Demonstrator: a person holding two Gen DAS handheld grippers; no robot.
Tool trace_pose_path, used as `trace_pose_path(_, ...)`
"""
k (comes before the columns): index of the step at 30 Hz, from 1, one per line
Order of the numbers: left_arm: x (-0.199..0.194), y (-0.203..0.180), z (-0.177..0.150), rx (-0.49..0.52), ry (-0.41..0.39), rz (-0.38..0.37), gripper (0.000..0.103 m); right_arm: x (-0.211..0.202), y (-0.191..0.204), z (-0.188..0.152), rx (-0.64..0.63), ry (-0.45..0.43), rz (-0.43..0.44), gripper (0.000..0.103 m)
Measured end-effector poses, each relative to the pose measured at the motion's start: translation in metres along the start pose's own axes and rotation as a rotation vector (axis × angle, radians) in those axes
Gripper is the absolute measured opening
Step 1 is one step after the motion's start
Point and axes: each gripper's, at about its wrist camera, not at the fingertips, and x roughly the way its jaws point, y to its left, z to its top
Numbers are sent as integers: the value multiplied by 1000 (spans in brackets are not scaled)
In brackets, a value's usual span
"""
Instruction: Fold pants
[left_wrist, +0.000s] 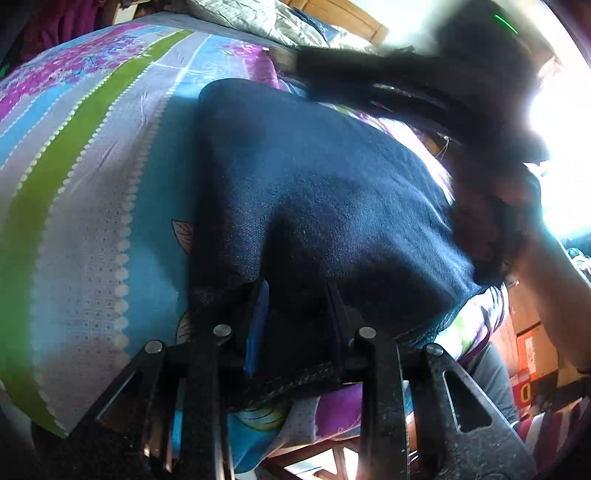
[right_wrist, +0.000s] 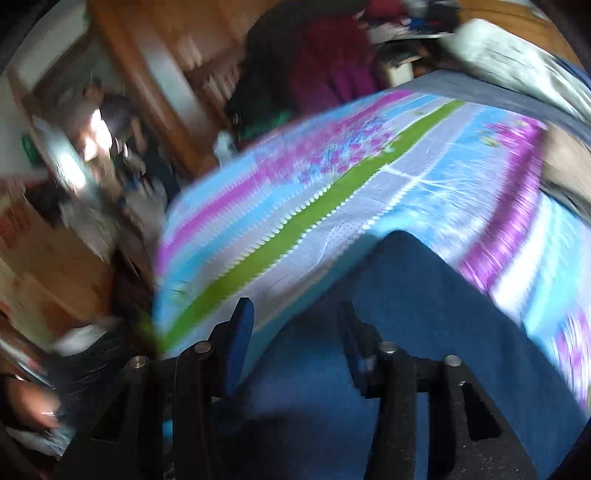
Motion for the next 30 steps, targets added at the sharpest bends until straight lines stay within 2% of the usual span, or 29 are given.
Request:
trace_pose_path(2, -1, 6, -3, -51, -21, -35, 30, 55, -20, 10, -23, 120, -154, 0)
trace_pose_path(3, -7, 17, -4, -85, -37, -60, 30, 66, -28, 16, -18, 105, -109, 0)
trace_pose_path(4, -7, 23, -6, -112, -50, -80, 30, 66, -35, 22, -7, 73, -120, 0)
trace_pose_path(6, -7, 31, -7, -169, -72, -121, 30, 65, -39, 35, -3, 44, -184, 0)
trace_pose_path(8, -7, 31, -9, -169, -84, -128, 30, 51, -37, 43, -17, 5, -336, 0)
trace_pose_path(9, -8, 29, -9, -158, -89, -122, 30, 35, -40, 43, 24, -26, -346, 0)
trace_pose_path(10, -10, 30, -12, -152, -92, -117, 30, 13, -46, 40, 94, -65, -311, 0)
trace_pose_path(12, -17, 27, -14, -145, -91, -98, 31, -30, -45, 20, 153, -103, -217, 6)
trace_pose_path(14, -28, 15, -14, -124, -93, -78, 34, -62, -22, -12, 106, -89, -194, 8)
trace_pose_path(16, -30, 14, -16, -111, -88, -68, 36, -90, 3, -61, 78, -79, -198, 8)
trace_pose_path(17, -31, 13, -16, -111, -83, -60, 36, -95, 12, -86, 97, -81, -185, 10)
trace_pose_path(18, -31, 16, -15, -115, -79, -58, 37, -96, 14, -114, 136, -65, -182, 18)
trace_pose_path(19, -30, 17, -14, -120, -74, -52, 37, -91, 14, -136, 166, -14, -199, 21)
trace_pose_path(20, -27, 17, -12, -119, -70, -35, 38, -84, 14, -155, 167, 18, -219, 20)
trace_pose_path(21, -23, 15, -10, -111, -63, -10, 38, -93, 21, -167, 134, -50, -239, 20)
trace_pose_path(23, -21, 2, -3, -60, -40, 67, 39, -105, 31, -163, 129, -16, -273, 22)
trace_pose_path(24, -21, -4, -1, -36, -29, 95, 40, -117, 36, -158, 133, -37, -273, 22)
trace_pose_path(25, -23, -12, 1, -7, -22, 109, 40, -133, 42, -156, 124, -95, -271, 22)
trace_pose_path(27, -28, -31, 10, 43, -38, 67, 40, -156, 48, -161, 117, -174, -295, 36)
trace_pose_path(28, -30, -43, 14, 77, -57, 47, 45, -161, 47, -164, 124, -185, -323, 36)
trace_pose_path(30, -22, -62, 20, 137, -79, 62, 66, -164, 40, -181, 170, -162, -369, 36)
